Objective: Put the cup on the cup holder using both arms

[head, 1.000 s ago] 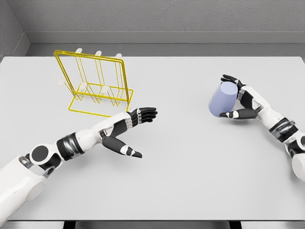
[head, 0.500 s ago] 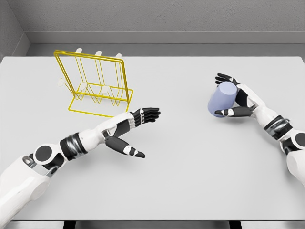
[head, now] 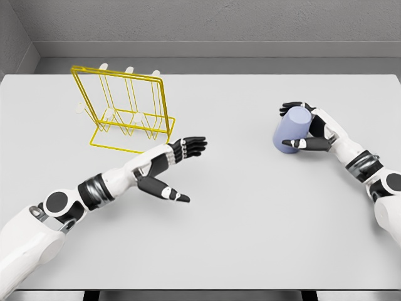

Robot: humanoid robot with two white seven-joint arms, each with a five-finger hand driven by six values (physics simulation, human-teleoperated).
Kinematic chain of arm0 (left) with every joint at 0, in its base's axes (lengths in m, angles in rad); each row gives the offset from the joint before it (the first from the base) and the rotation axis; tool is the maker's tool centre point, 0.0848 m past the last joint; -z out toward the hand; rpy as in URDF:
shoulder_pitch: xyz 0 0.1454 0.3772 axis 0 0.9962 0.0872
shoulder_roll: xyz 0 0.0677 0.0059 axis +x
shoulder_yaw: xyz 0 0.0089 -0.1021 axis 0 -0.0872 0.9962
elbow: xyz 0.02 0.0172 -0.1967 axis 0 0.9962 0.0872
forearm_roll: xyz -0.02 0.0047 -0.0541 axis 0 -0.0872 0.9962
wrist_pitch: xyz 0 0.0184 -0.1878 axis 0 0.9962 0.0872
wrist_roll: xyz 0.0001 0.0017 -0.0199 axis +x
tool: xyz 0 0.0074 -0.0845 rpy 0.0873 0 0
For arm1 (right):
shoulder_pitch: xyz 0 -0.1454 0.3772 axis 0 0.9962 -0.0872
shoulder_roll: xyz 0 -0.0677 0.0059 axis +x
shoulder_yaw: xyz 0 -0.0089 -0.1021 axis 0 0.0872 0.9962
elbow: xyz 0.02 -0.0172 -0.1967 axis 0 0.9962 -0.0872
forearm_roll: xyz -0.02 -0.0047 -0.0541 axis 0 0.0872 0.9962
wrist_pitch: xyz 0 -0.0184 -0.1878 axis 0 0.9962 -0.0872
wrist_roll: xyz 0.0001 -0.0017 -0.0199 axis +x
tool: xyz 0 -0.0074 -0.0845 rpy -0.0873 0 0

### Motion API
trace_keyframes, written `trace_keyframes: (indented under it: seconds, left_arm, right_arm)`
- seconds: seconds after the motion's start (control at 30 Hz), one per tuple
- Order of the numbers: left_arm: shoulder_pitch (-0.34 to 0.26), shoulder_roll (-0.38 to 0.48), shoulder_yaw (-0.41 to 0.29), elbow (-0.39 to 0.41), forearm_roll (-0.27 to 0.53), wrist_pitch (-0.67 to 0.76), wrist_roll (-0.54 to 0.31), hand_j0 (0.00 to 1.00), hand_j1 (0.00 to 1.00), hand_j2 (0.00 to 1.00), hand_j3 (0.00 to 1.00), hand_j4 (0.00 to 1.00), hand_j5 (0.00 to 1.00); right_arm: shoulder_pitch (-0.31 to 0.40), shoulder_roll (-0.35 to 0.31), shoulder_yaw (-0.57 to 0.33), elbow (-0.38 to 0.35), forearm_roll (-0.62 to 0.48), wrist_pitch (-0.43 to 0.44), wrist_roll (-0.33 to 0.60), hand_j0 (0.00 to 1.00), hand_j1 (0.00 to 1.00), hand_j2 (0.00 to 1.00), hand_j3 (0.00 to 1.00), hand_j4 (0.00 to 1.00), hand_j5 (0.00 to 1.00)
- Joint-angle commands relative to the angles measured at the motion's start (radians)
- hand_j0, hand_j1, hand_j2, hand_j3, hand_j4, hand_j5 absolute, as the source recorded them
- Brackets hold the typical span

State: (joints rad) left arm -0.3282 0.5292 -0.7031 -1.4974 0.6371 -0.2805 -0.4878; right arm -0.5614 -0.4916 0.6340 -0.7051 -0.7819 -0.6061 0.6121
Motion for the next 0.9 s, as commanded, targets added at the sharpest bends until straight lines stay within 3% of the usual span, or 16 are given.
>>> trace_keyframes:
  seconds: [0.0, 0.13, 0.23, 0.5, 0.87]
  left_arm:
    - [0.000, 0.002, 0.001, -0.001, 0.006, 0.000, 0.020, 1.00, 1.00, 1.00, 1.00, 1.00, 1.00]
    - [0.002, -0.003, -0.001, -0.012, 0.004, 0.000, 0.035, 1.00, 1.00, 1.00, 1.00, 1.00, 1.00]
    - [0.002, -0.003, -0.015, -0.012, -0.007, 0.003, 0.141, 1.00, 1.00, 1.00, 1.00, 1.00, 1.00]
    - [0.000, -0.009, -0.016, -0.012, -0.010, 0.057, 0.143, 1.00, 1.00, 1.00, 1.00, 1.00, 1.00]
    - [0.000, -0.017, -0.015, -0.006, -0.008, 0.058, 0.144, 1.00, 1.00, 1.00, 1.00, 1.00, 1.00]
  right_arm:
    - [-0.003, -0.002, 0.003, -0.001, 0.007, -0.003, -0.001, 0.67, 0.67, 0.67, 0.67, 0.67, 0.67]
    - [-0.011, -0.007, 0.003, -0.011, 0.009, -0.005, -0.001, 0.67, 0.67, 0.67, 0.67, 0.67, 0.67]
    - [-0.018, -0.007, 0.003, -0.019, 0.009, -0.005, -0.001, 0.67, 0.67, 0.67, 0.67, 0.67, 0.67]
    - [-0.026, -0.012, 0.006, -0.086, 0.009, -0.005, -0.001, 0.67, 0.67, 0.67, 0.67, 0.67, 0.67]
    - [-0.017, -0.051, 0.033, -0.251, 0.010, -0.005, -0.001, 0.67, 0.67, 0.67, 0.67, 0.67, 0.67]
